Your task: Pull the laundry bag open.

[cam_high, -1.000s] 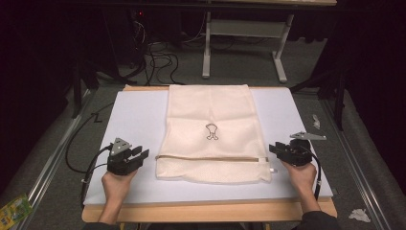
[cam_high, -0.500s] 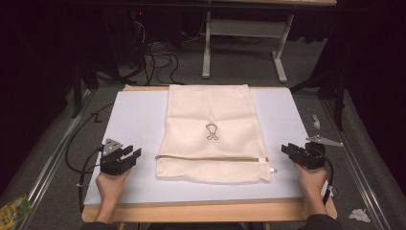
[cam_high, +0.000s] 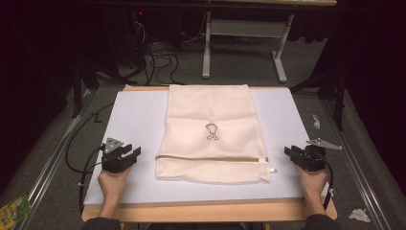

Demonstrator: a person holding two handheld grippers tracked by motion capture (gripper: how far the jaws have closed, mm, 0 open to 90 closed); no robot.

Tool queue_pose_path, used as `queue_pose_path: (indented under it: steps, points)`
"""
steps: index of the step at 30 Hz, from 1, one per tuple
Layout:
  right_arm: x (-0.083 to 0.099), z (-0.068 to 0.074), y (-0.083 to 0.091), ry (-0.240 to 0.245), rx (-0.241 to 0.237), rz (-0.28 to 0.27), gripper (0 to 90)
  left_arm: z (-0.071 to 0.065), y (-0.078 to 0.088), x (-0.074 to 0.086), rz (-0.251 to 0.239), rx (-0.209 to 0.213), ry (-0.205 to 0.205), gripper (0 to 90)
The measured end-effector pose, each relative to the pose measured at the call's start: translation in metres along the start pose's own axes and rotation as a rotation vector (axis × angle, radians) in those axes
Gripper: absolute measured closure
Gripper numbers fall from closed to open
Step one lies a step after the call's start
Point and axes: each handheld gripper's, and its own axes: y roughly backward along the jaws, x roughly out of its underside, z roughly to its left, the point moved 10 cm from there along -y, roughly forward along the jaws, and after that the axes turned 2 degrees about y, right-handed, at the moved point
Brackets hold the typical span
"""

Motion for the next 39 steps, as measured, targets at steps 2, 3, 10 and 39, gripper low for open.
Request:
queue_pose_path:
  steps: [2, 3, 10, 39]
  points:
    - [0.001, 0.000, -0.003, 0.014, 0.009, 0.004, 62.7, 0.001, -0.002, 0.001, -0.002, -0.001, 0.001, 56.8]
    - [0.002, 0.001, -0.004, 0.023, 0.013, 0.004, 62.7, 0.001, -0.003, 0.001, -0.002, -0.003, 0.002, 56.6]
    - [0.001, 0.003, -0.008, 0.055, 0.035, 0.001, 62.6, 0.002, -0.010, 0.002, -0.004, -0.019, -0.008, 56.1]
    - [0.004, 0.004, -0.011, 0.126, 0.127, 0.004, 55.1, -0.002, -0.024, 0.011, 0.003, -0.080, -0.073, 49.2]
